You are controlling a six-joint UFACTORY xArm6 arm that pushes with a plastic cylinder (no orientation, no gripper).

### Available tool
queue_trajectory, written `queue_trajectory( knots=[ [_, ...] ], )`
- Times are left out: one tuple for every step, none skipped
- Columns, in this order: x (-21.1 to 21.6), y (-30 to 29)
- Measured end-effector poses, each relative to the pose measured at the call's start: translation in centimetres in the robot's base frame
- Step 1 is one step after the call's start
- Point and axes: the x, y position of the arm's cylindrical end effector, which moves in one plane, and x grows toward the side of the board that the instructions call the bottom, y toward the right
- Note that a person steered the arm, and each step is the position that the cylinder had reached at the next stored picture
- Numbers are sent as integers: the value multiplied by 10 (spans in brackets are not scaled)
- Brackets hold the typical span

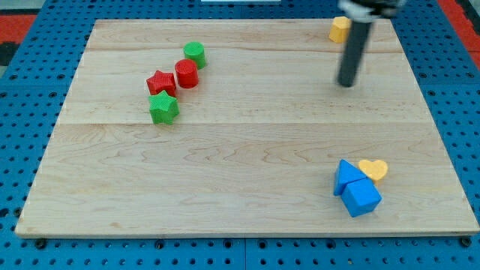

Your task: Place the yellow hexagon diagonally to the green circle

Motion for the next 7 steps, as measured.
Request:
queue_trajectory(
  knots=[
    [-63,53],
    [-125,50],
    [-143,-8],
    [-144,-86],
    [-125,-74],
    [-51,-68],
    [11,-67]
  ],
)
